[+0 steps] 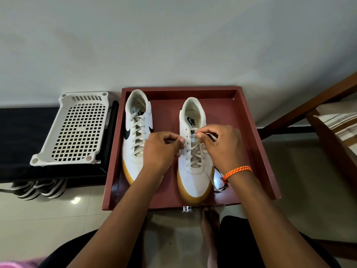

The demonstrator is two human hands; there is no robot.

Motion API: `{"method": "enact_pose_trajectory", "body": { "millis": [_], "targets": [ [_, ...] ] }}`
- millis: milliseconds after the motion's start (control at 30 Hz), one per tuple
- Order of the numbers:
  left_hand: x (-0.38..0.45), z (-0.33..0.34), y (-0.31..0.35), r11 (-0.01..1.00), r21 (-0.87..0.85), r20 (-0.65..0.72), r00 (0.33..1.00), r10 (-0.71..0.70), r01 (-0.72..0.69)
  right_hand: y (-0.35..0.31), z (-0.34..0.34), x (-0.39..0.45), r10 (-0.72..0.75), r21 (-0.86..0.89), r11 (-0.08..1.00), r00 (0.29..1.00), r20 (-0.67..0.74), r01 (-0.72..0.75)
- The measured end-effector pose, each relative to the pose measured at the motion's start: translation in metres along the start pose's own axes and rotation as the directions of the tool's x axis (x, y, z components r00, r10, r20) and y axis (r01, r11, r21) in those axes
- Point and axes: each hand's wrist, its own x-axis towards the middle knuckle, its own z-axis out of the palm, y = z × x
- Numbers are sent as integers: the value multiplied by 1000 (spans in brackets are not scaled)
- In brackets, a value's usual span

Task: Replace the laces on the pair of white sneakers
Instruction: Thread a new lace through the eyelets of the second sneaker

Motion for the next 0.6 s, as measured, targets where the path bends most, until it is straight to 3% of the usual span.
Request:
{"method": "enact_pose_trajectory", "body": {
  "millis": [200,333,433,600],
  "targets": [
    [3,-1,-5,983,183,-46,999,8,1,3,10,-4,10,-17,1000,1000,7,-10],
    [2,-1,-4,974,226,-48,999,11,0,3,14,-4,-49,-218,975,999,6,49],
    [0,-1,-3,963,269,-68,997,37,-17,-10,17,-7,-78,-401,915,994,-82,39],
    [-2,1,1,963,268,-75,996,50,-28,-10,28,-11,35,-352,933,992,-119,-75]
  ]
}}
